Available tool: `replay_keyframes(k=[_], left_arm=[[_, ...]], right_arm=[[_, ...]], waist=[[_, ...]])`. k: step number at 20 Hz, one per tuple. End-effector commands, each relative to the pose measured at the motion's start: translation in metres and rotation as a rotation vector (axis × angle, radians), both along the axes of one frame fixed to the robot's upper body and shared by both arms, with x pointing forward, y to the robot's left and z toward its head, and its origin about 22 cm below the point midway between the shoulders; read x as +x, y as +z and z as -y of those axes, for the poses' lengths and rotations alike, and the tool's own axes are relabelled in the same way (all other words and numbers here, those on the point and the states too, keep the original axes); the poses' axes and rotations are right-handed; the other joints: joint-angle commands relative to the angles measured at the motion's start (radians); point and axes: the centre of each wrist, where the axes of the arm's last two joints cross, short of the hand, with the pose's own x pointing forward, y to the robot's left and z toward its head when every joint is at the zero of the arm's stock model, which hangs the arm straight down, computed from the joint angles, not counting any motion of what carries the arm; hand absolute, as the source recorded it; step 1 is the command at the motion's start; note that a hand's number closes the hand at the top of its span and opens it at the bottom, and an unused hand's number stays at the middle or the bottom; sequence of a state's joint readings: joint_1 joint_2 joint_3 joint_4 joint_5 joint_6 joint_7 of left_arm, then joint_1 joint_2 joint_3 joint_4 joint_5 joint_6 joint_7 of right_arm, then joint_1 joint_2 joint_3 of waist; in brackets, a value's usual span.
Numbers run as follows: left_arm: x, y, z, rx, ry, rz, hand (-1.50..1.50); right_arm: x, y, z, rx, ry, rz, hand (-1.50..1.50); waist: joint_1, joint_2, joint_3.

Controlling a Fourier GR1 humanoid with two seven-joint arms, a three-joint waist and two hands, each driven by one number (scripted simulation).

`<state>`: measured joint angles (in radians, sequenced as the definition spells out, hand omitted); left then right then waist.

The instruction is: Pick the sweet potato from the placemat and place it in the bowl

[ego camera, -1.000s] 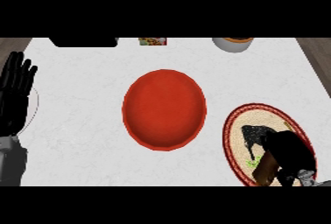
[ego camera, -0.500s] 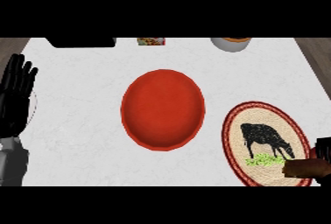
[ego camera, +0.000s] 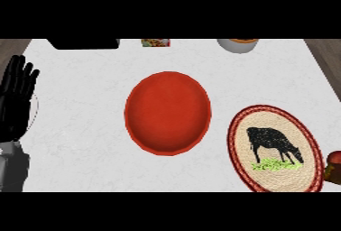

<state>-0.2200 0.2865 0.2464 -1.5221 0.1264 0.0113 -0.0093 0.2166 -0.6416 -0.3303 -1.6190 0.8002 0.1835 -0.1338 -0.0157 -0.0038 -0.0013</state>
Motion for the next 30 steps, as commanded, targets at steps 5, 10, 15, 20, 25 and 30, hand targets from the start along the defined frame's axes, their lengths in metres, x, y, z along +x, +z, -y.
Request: replay_keyframes(k=[5, 10, 15, 20, 25, 30], left_arm=[[0.003, 0.008, -0.013, -0.002, 0.008, 0.003, 0.00], [0.003, 0.013, -0.013, -0.004, 0.001, 0.004, 0.00], [0.008, 0.015, -0.004, 0.012, -0.021, -0.006, 0.00], [0.008, 0.004, 0.007, 0.011, -0.032, -0.023, 0.00], [0.017, 0.007, 0.013, 0.015, -0.031, 0.017, 0.00], [0.020, 0.008, -0.003, 0.020, -0.040, 0.016, 0.00]], right_arm=[[-0.011, 0.082, -0.034, 0.126, 0.178, 0.250, 1.50], [-0.013, 0.117, -0.073, 0.287, 0.276, 0.318, 1.50], [-0.008, 0.148, -0.113, 0.427, 0.343, 0.310, 1.50], [-0.004, 0.176, -0.157, 0.483, 0.352, 0.265, 1.50], [0.038, 0.185, -0.212, 0.475, 0.343, 0.221, 1.50], [0.075, 0.181, -0.263, 0.459, 0.370, 0.133, 1.50]], waist=[[-0.003, -0.001, 0.000], [0.007, -0.001, -0.001], [0.019, 0.002, -0.001], [0.025, 0.003, -0.001], [0.040, 0.007, -0.001], [0.038, 0.008, -0.001]])
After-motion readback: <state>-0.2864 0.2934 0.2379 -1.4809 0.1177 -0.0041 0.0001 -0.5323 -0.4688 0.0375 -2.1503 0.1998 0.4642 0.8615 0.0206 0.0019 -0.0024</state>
